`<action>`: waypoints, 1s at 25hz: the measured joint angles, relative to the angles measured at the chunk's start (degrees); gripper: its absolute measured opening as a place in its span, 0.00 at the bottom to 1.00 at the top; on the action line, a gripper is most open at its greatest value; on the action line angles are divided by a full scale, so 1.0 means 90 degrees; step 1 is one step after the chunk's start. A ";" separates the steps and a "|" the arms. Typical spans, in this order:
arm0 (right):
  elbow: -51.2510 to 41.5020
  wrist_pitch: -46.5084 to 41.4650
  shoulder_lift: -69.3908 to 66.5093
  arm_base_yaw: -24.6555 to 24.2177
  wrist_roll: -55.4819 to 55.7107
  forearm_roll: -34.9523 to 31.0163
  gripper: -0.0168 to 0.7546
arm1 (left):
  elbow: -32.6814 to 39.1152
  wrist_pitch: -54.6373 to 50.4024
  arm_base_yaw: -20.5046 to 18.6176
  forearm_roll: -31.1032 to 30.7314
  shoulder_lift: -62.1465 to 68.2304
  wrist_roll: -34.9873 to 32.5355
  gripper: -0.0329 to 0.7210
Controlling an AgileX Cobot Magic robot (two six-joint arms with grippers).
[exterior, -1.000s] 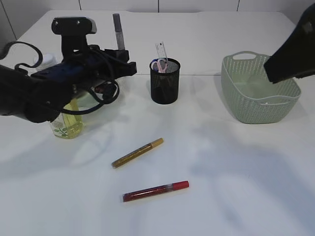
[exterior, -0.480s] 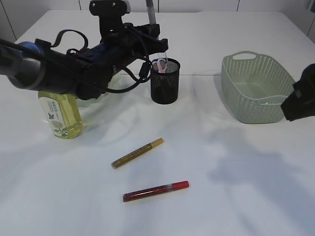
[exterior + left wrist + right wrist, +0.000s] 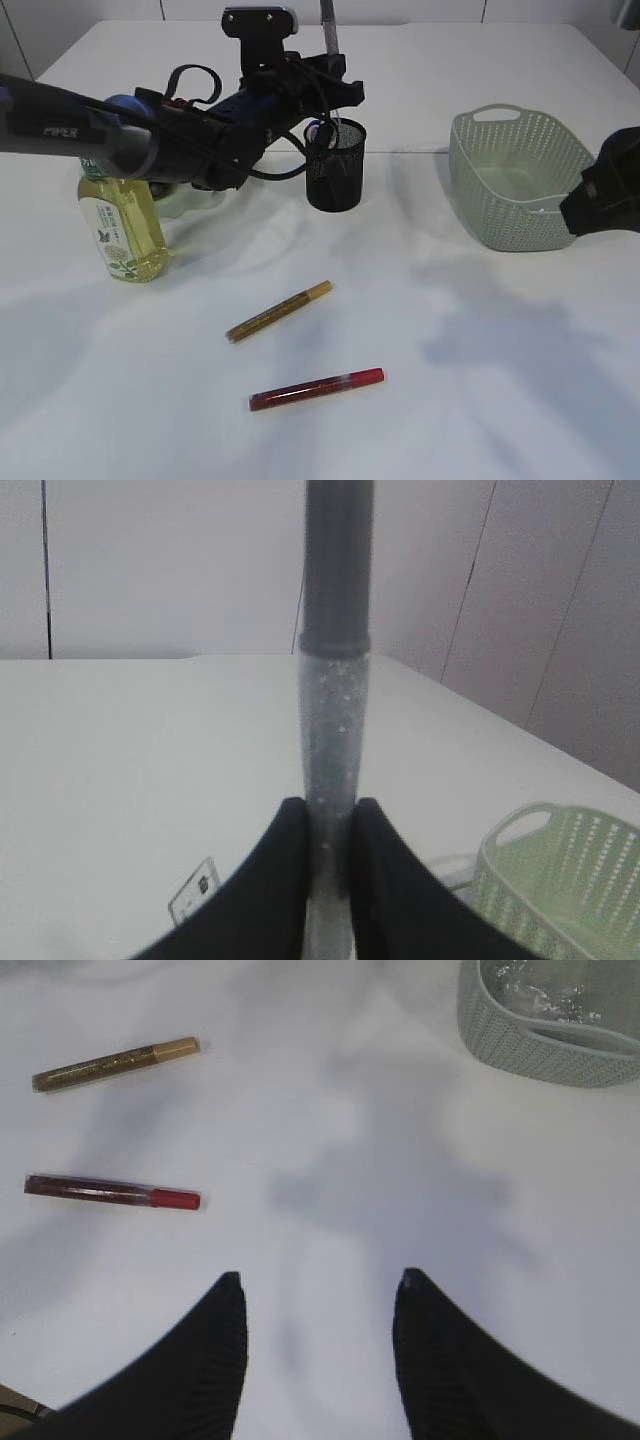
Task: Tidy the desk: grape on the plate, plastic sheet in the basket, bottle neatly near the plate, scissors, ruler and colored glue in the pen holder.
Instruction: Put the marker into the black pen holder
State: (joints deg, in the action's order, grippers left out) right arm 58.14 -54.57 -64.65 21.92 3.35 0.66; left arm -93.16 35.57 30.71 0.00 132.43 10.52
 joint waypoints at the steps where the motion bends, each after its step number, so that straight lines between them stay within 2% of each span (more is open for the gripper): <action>1: 0.0000 0.0001 0.0000 0.0000 0.0000 0.0028 0.52 | -0.0101 -0.0028 0.0000 0.0000 0.0098 0.0000 0.15; 8: 0.0000 0.0025 0.0000 0.0000 0.0000 0.0123 0.52 | -0.0359 -0.0318 0.0000 0.0000 0.0371 0.0000 0.16; 25: 0.0000 0.0083 0.0000 0.0000 0.0000 0.0140 0.52 | -0.0373 -0.0397 -0.0013 0.0000 0.0375 0.0000 0.19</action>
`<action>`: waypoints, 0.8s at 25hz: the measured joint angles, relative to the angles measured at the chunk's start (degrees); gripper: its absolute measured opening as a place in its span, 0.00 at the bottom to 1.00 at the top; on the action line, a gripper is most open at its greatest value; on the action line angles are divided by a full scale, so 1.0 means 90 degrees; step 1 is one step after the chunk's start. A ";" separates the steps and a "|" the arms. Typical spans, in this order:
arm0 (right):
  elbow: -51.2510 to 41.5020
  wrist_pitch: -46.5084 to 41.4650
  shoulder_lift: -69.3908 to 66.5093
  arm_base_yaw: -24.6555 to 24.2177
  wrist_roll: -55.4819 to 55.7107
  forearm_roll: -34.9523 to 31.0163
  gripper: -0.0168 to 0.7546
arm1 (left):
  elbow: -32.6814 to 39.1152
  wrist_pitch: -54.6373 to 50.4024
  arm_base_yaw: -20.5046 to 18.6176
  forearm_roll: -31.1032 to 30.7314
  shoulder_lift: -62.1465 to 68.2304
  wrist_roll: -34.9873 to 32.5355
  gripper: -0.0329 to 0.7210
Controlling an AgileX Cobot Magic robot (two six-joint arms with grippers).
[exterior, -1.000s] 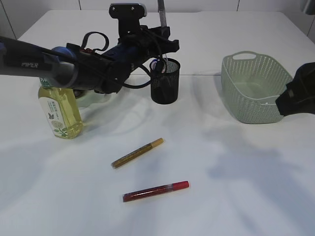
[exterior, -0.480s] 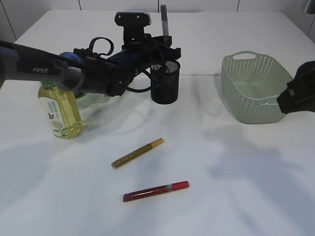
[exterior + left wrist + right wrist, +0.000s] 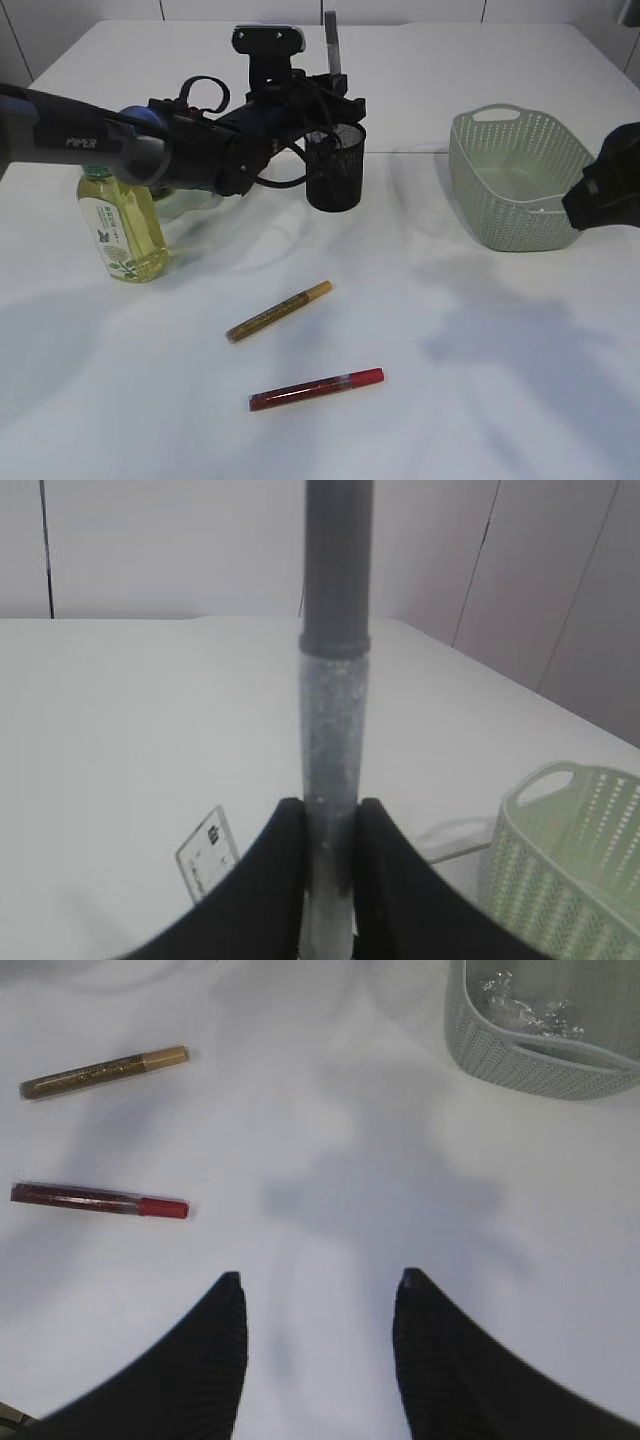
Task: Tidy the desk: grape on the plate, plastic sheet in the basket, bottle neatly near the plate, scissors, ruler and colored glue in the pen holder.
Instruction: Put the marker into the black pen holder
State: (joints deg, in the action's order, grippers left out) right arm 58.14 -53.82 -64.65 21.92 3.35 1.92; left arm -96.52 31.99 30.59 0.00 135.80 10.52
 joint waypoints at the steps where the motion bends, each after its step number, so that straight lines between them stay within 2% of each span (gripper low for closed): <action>1: 0.0000 0.0000 0.0000 0.0000 0.0000 0.0000 0.52 | 0.0000 0.0000 -0.0013 0.0000 0.0000 0.0000 0.19; 20: 0.0000 0.0068 0.0000 0.0000 0.0009 0.0015 0.52 | 0.0000 -0.0115 -0.0082 -0.0053 0.0198 0.0000 0.22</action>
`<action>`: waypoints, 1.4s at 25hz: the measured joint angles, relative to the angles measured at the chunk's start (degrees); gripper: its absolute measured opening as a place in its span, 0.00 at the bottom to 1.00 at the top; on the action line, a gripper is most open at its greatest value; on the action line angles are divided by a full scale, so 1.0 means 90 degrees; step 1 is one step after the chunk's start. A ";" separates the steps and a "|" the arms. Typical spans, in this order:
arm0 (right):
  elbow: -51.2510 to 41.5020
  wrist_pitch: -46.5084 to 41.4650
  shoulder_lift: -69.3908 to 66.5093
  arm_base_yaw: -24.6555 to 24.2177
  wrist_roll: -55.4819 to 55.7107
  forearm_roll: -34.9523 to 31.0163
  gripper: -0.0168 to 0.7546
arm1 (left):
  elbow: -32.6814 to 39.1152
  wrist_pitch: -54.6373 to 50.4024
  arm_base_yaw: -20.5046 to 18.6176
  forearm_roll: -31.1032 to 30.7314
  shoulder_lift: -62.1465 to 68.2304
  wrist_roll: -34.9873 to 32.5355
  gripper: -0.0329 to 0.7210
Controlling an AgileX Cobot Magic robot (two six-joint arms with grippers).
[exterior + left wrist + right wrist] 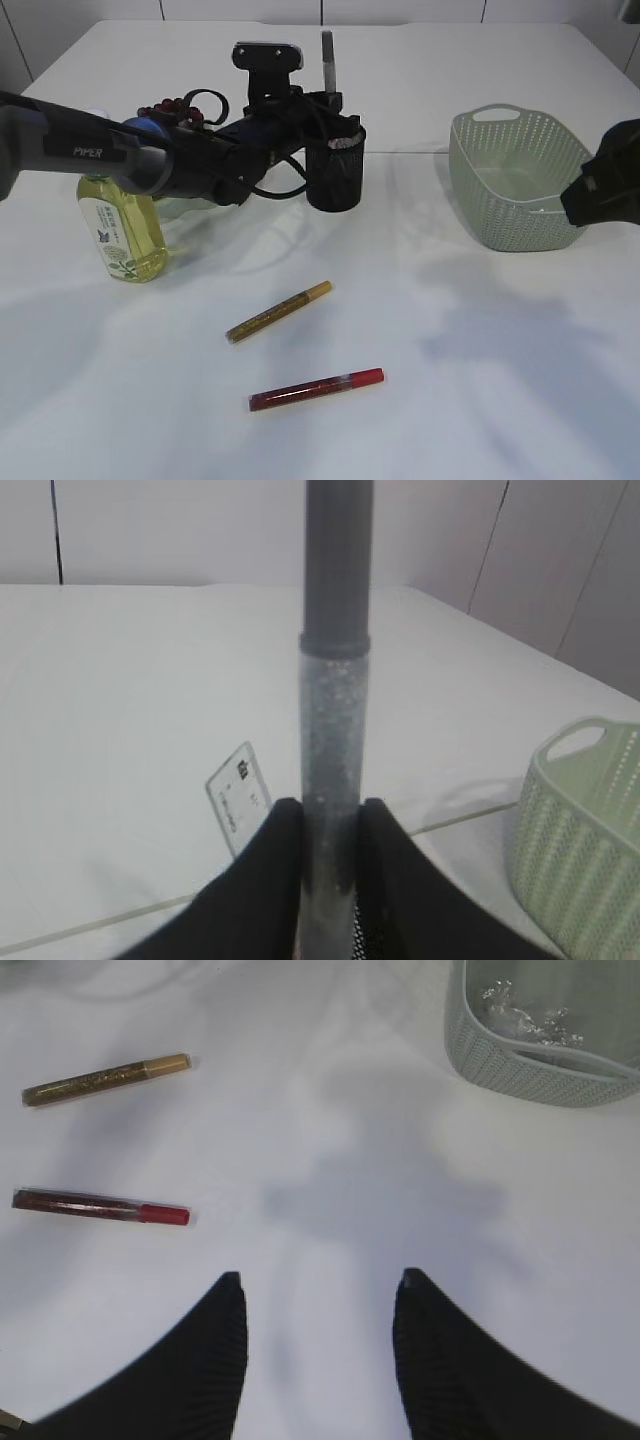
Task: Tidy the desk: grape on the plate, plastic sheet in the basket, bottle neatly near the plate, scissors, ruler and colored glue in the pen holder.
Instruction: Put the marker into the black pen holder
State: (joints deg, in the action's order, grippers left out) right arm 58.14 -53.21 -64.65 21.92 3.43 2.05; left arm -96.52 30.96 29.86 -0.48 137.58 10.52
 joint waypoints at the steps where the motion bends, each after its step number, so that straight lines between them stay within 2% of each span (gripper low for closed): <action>1: 0.0000 0.0000 0.0000 0.0000 0.0000 0.0000 0.52 | -0.0014 -0.0045 0.0000 -0.0053 0.0000 0.0000 0.23; 8: 0.0000 0.0030 0.0000 0.0000 0.0000 0.0000 0.52 | -0.0209 -0.0545 0.0000 -0.0263 0.0000 0.0000 0.36; 13: 0.0000 0.0034 0.0000 0.0000 0.0000 0.0000 0.52 | -0.0230 -0.0596 -0.0015 -0.0263 0.0000 0.0000 0.38; 18: 0.0000 0.0045 0.0000 0.0000 0.0000 0.0000 0.52 | -0.0230 -0.1659 -0.0015 -0.0331 -0.0297 0.0000 0.38; 22: 0.0000 0.0076 0.0000 0.0000 0.0000 0.0000 0.52 | -0.0230 -0.3094 -0.0015 -0.0582 -0.0915 0.0000 0.38; 27: 0.0000 0.0183 0.0000 0.0000 0.0000 0.0004 0.52 | -0.0230 -0.5653 0.0007 -0.0708 -0.1847 -0.0080 0.37; 30: 0.0000 0.0207 0.0000 0.0000 0.0000 0.0004 0.52 | -0.0274 -0.7321 0.0108 -0.0644 -0.2231 -0.0536 0.37; 35: 0.0000 0.0213 0.0000 0.0000 0.0016 0.0004 0.52 | -0.0417 -0.9694 0.0171 0.0292 -0.2282 -0.1951 0.36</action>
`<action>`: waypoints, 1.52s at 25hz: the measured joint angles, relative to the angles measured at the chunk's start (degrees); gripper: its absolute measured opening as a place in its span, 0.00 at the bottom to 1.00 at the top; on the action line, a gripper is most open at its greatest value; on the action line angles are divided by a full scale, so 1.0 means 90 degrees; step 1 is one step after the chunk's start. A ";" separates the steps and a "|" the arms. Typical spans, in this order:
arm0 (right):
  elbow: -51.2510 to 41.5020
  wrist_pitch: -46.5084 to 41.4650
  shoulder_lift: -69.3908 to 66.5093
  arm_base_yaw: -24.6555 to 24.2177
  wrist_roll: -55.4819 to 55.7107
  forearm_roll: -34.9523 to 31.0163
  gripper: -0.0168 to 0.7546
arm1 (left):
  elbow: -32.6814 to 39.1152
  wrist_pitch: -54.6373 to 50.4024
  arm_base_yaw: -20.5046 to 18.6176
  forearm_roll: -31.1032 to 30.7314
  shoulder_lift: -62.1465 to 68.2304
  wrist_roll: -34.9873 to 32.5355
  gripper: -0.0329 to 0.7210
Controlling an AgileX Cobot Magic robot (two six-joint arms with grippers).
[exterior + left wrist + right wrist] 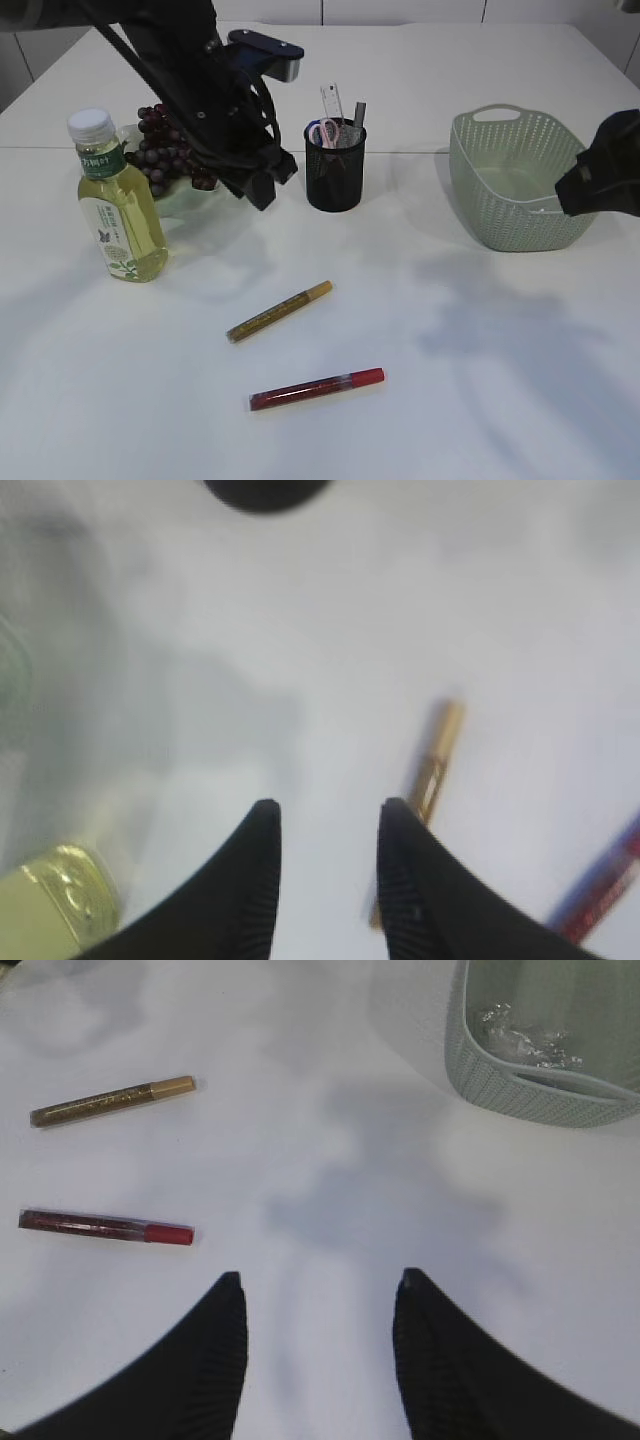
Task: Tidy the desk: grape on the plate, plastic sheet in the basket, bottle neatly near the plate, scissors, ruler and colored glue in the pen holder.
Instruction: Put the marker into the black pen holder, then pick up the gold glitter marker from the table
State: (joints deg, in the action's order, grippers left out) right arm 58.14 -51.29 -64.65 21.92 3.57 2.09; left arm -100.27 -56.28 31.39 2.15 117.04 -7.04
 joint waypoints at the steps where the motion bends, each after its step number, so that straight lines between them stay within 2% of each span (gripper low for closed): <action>1: 0.0000 0.0000 0.0000 0.0000 -0.0001 0.0000 0.52 | 0.0000 -0.0341 0.0005 0.0140 0.0000 -0.0267 0.36; 5: 0.0000 -0.0045 0.0000 0.0000 0.0056 -0.0011 0.52 | -0.0014 -0.1053 0.0044 0.0599 0.0000 -0.1166 0.36; 9: 0.0000 -0.0151 0.0000 0.0000 0.0075 -0.0023 0.52 | -0.0029 -0.1140 0.0044 0.0685 0.0127 -0.1370 0.36; 14: 0.0000 -0.0348 0.0000 0.0000 0.0086 -0.0091 0.52 | -0.0029 -0.1136 0.0252 0.0685 0.0680 -0.1380 0.37; 19: 0.0000 -0.0415 0.0000 0.0000 0.0100 -0.0117 0.52 | -0.0029 -0.0960 0.0494 0.0628 0.1208 -0.0994 0.37; 25: 0.0000 -0.0426 0.0000 0.0000 0.0100 -0.0129 0.52 | -0.0029 -0.0627 0.0493 0.0285 0.1419 -0.0803 0.40; 31: 0.0000 -0.0428 0.0000 0.0000 0.0100 -0.0129 0.52 | -0.0029 -0.0407 0.0493 0.0243 0.1419 -0.0795 0.50; 38: 0.0000 -0.0438 0.0000 0.0000 0.0100 -0.0129 0.52 | -0.0034 -0.0355 0.0493 0.0084 0.1546 -0.0790 0.51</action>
State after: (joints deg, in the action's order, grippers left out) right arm 58.14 -55.24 -64.65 21.92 4.47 0.93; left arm -100.57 -59.48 35.83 2.90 130.95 -14.14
